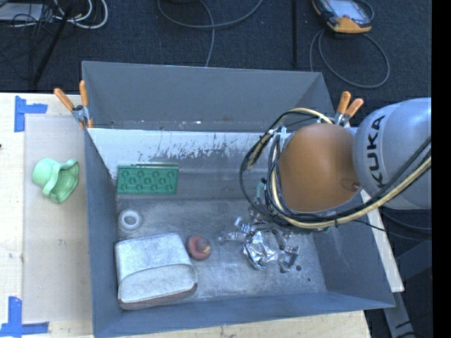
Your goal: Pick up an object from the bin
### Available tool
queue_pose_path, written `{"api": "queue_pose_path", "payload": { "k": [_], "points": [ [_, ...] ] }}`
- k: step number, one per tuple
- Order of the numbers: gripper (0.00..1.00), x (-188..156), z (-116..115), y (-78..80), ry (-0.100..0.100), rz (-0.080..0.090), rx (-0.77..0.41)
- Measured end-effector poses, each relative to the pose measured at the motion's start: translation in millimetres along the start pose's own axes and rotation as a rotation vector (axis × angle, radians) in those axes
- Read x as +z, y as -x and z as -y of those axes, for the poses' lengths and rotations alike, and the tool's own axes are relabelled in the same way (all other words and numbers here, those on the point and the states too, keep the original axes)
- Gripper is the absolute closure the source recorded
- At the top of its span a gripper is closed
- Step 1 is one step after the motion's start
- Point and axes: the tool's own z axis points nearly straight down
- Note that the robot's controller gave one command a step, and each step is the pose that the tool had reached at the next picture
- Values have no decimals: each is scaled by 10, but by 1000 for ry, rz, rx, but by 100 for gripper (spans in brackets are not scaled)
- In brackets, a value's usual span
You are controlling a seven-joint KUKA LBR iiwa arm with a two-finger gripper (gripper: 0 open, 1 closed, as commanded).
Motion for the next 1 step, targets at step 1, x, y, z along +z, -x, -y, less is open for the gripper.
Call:
{"api": "queue_pose_path", "payload": {
  "k": [1],
  "points": [
    [0,492,481,-283,-11,6,-291]
  ]
}}
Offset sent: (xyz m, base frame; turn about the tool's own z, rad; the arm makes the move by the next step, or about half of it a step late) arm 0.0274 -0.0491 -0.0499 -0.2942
